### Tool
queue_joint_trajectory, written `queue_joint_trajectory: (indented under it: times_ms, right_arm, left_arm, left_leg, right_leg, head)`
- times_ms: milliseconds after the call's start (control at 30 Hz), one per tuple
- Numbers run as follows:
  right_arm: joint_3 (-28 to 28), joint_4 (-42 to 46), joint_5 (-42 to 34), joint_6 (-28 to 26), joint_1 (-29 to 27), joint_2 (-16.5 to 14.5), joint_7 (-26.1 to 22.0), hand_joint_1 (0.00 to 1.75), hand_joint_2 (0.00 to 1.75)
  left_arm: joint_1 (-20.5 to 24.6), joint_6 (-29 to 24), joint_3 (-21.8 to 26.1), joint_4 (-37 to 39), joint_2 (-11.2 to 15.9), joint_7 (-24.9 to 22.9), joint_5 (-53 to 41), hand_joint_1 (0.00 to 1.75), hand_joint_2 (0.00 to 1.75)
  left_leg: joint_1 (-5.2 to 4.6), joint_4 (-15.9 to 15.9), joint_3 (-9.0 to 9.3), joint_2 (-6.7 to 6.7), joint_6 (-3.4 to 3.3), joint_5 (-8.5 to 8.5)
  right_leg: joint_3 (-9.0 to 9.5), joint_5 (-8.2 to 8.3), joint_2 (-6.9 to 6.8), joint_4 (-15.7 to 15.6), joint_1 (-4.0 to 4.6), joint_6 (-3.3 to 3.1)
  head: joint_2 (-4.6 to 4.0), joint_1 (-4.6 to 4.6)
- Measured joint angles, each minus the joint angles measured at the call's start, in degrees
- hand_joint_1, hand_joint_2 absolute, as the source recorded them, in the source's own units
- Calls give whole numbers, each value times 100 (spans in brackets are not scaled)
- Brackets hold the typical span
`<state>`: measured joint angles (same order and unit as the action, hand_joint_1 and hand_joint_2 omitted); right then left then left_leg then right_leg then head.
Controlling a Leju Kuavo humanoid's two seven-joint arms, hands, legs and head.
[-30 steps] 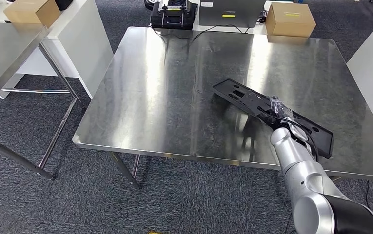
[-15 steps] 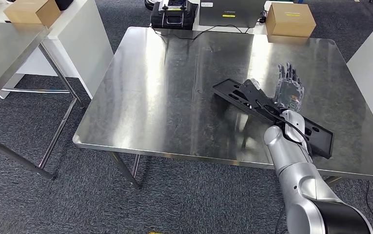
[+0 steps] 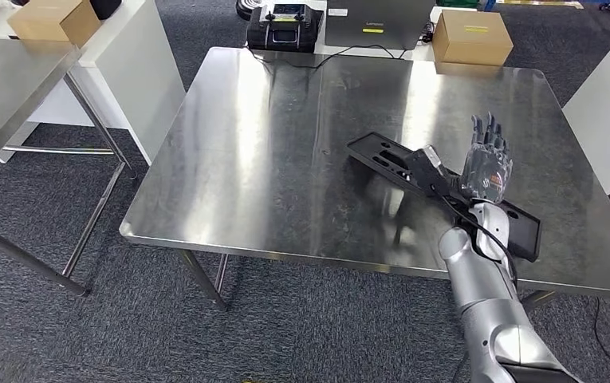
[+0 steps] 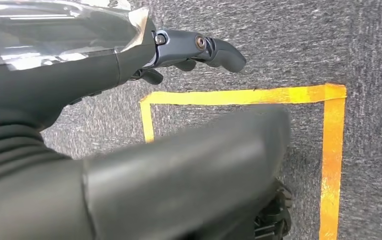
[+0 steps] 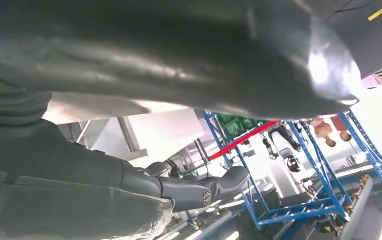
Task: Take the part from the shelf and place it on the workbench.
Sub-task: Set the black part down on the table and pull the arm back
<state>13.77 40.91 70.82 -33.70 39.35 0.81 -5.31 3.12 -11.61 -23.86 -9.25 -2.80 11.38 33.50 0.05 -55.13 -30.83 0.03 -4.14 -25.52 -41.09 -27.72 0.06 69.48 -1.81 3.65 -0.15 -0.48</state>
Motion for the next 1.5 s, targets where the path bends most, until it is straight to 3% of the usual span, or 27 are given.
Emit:
queue_joint_trajectory:
  times_ms: [67,100,167,267,333,400,433,467,500,567,633,767,833,900,967,1033,1100,1167,1200,1267,1333,1400,1467,1500]
  right_arm:
    - [43,200,-7,27,-115,11,40,0,0]
    - [62,283,-9,43,-155,15,60,0,0]
    - [91,425,-15,70,-239,27,80,0,0]
    - [122,596,-20,84,-328,44,97,0,0]
    - [143,668,-20,86,-344,46,97,0,0]
    - [161,709,-20,91,-359,48,102,0,0]
    - [167,723,-20,98,-376,49,112,0,0]
    - [168,740,-20,109,-400,50,126,0,0]
    - [169,764,-20,119,-424,50,141,0,0]
    - [168,835,-20,134,-452,51,165,0,0]
    - [166,921,-18,141,-461,63,182,0,0]
    - [167,1034,-15,155,-507,90,196,0,0]
    - [168,1071,-12,179,-514,109,197,0,0]
    - [169,1089,-6,202,-531,122,197,0,0]
    - [168,1098,2,208,-577,131,197,0,0]
    - [167,1122,10,206,-619,134,197,0,0]
    - [167,1181,19,199,-643,133,194,0,0]
    - [167,1295,31,185,-677,131,180,0,0]
    - [167,1377,39,176,-713,131,169,0,0]
    - [167,1604,59,150,-845,132,149,0,0]
    - [176,1901,103,113,-1002,128,142,0,0]
    - [187,2224,156,85,-1178,125,142,0,0]
    - [194,2545,195,70,-1407,129,140,0,0]
    - [199,2699,214,60,-1531,134,137,0,0]
  left_arm:
    - [-1,15,3,0,4,-2,23,0,0]
    - [2,17,4,0,10,-3,26,0,0]
    - [6,20,6,0,21,-8,31,0,0]
    - [-7,19,7,0,18,-16,35,0,0]
    - [-3,18,8,0,16,-17,36,0,0]
    - [-2,21,12,0,17,-18,36,0,0]
    - [-5,28,17,0,17,-19,36,0,0]
    - [-8,41,25,0,17,-19,36,0,0]
    - [-9,57,34,0,17,-19,36,0,0]
    - [-2,82,56,0,20,-19,39,0,0]
    - [12,102,76,0,22,-19,50,0,0]
    - [13,121,95,0,17,-22,75,0,0]
    - [20,137,103,0,11,-23,92,0,0]
    - [24,164,111,0,4,-23,114,0,0]
    - [19,190,119,0,-7,-22,131,0,0]
    - [18,196,130,0,-16,-18,141,0,0]
    - [21,195,138,0,-26,-9,149,0,0]
    - [25,192,140,0,-32,1,168,0,0]
    - [27,190,142,0,-34,6,181,0,0]
    - [22,186,144,1,-35,20,206,0,0]
    - [10,184,146,2,-30,39,223,0,0]
    - [2,181,146,2,-28,51,239,0,0]
    - [0,173,147,2,-30,58,251,0,0]
    - [-1,168,149,2,-29,62,257,0,0]
  left_leg:
    - [26,-104,-32,-5,103,-66]
    - [26,-178,-62,-7,157,-107]
    - [14,-261,-118,-19,228,-148]
    - [51,-361,-172,-20,279,-232]
    - [66,-809,-357,-18,327,-552]
    - [67,-1564,-689,-18,348,-959]
    - [67,-1839,-807,-18,341,-1063]
    - [65,-1916,-826,-19,321,-1059]
    - [62,-1773,-729,-19,290,-956]
    - [43,-996,-266,-21,199,-632]
    - [0,-416,66,-15,145,-450]
    - [-52,-266,67,-6,75,-273]
    - [-38,-196,-5,14,5,-121]
    - [-57,-197,-149,23,-45,-11]
    - [-75,-204,-296,24,-57,92]
    - [-83,-210,-397,22,-49,164]
    - [-88,-231,-472,21,-27,218]
    - [-104,-266,-546,18,20,277]
    - [-110,-281,-566,15,46,305]
    - [-111,-271,-585,5,108,369]
    - [-94,-374,-652,-16,181,233]
    - [-47,-882,-829,-29,268,-263]
    - [26,-1628,-1016,-23,354,-732]
    - [62,-1855,-1029,-21,387,-802]
  right_leg:
    - [423,268,-6,-773,-40,120]
    - [567,344,4,-1039,-48,124]
    - [619,350,33,-1126,-26,46]
    - [576,368,42,-1102,-30,-79]
    - [554,392,42,-1106,-37,-142]
    - [509,420,37,-1106,-19,-195]
    - [481,438,34,-1105,-6,-219]
    - [453,459,32,-1105,8,-236]
    - [429,482,32,-1105,21,-247]
    - [397,535,33,-1105,35,-236]
    - [384,587,33,-1109,49,-187]
    - [343,648,20,-1116,43,-39]
    - [192,378,13,-808,62,-60]
    - [-52,-99,10,-65,60,-112]
    - [-124,-344,10,472,61,-78]
    - [104,-284,9,352,63,-6]
    - [606,-148,6,-329,66,34]
    - [1078,-93,9,-1021,96,-5]
    - [1164,-98,11,-1188,112,-44]
    - [1132,-56,7,-1249,114,-127]
    - [1095,29,-13,-1286,62,-240]
    - [1023,140,-29,-1300,18,-320]
    - [905,238,-34,-1295,10,-321]
    - [847,282,-35,-1292,5,-301]
  head:
    - [0,8]
    - [0,13]
    - [0,5]
    - [0,-14]
    - [0,-17]
    - [0,-18]
    - [0,-18]
    - [0,-18]
    - [0,-18]
    - [0,-17]
    - [0,-15]
    - [0,-10]
    - [0,9]
    - [0,28]
    - [0,30]
    - [0,32]
    - [0,31]
    - [0,21]
    - [0,20]
    - [0,11]
    - [0,5]
    - [0,-4]
    - [0,-9]
    - [0,-10]
